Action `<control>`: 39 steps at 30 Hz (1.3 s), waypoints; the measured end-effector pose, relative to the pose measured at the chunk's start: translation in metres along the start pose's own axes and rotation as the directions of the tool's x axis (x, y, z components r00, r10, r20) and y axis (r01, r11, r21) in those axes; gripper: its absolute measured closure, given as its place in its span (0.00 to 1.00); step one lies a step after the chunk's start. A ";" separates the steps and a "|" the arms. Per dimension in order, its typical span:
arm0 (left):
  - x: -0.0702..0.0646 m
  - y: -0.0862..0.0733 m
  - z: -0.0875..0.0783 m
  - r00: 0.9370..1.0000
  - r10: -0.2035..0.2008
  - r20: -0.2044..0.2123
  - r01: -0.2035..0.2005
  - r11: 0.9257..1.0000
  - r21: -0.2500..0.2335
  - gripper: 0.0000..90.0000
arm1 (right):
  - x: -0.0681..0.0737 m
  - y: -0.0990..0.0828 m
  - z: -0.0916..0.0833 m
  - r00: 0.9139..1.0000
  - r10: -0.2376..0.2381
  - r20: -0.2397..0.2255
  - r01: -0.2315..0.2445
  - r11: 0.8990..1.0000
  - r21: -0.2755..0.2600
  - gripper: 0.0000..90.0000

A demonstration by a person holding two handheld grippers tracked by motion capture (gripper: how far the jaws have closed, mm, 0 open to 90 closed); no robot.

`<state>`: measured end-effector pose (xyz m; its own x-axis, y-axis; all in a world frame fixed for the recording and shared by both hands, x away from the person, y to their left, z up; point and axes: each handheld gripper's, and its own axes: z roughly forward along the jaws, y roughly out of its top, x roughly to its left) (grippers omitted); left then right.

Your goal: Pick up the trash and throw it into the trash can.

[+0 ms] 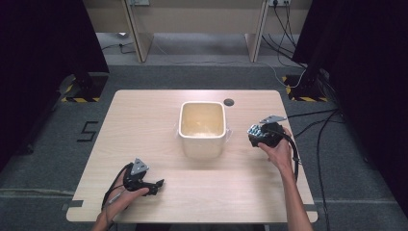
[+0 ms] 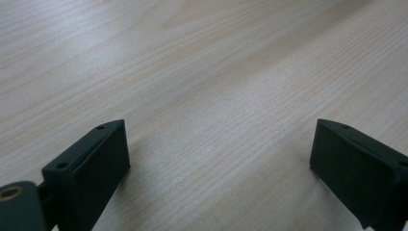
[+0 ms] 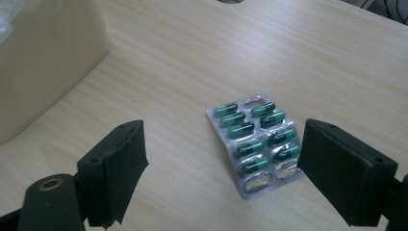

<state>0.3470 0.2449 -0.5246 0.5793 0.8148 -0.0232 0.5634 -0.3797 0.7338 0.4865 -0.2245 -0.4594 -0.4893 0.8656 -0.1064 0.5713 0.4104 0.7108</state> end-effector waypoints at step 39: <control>0.000 0.000 0.000 1.000 -0.001 0.001 0.001 1.000 0.000 0.06 | -0.041 -0.015 0.057 0.992 0.018 -0.123 -0.011 0.998 0.055 0.35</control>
<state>0.3471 0.2449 -0.5246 0.5796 0.8145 -0.0244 0.5636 -0.3792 0.7339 0.5361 -0.2497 -0.5055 -0.5562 0.8310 -0.0073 0.6120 0.4156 0.6729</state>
